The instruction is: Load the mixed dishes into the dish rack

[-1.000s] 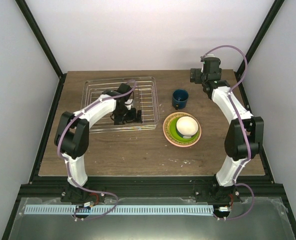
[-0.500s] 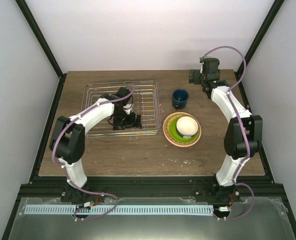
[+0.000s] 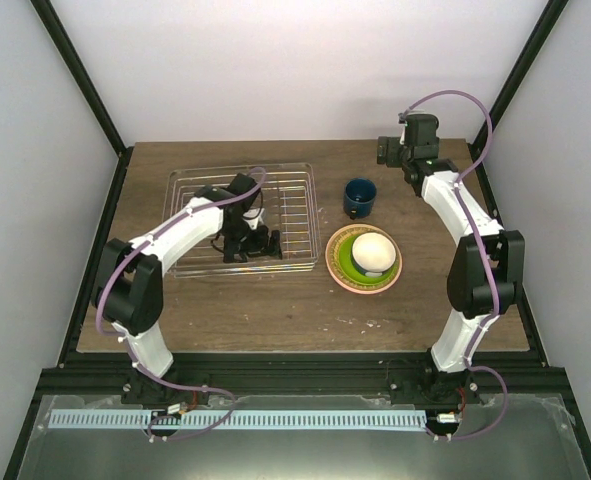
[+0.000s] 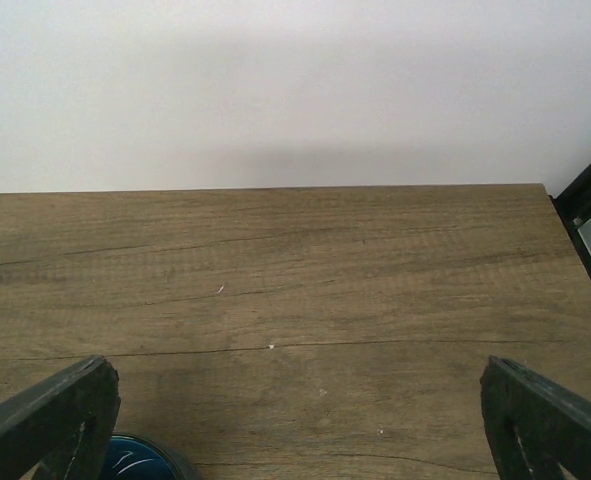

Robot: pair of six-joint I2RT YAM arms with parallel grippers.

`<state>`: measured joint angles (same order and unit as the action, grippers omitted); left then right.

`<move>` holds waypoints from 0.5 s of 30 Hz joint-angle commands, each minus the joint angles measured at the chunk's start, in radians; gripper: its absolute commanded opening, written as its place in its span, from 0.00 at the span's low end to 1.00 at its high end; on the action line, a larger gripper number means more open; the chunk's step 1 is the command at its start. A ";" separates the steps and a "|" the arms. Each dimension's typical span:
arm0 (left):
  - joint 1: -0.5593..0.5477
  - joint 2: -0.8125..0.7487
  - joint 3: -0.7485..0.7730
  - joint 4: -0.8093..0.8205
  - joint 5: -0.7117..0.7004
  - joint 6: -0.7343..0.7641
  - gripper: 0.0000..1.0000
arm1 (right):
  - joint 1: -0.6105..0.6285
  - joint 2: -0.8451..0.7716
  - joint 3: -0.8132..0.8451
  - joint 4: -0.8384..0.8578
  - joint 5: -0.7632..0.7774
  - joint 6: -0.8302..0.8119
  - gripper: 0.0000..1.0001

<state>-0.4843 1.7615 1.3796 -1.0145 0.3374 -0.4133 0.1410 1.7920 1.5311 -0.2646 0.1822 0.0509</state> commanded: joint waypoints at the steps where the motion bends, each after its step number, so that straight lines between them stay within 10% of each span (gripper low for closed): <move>1: -0.008 -0.029 -0.029 -0.072 0.028 0.004 1.00 | 0.008 0.012 0.046 -0.022 -0.009 0.018 1.00; 15: -0.008 -0.045 -0.071 -0.163 0.027 0.070 1.00 | 0.008 0.023 0.051 -0.027 -0.028 0.035 1.00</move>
<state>-0.4843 1.7481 1.3357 -1.0927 0.3641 -0.3710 0.1410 1.8069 1.5311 -0.2710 0.1722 0.0666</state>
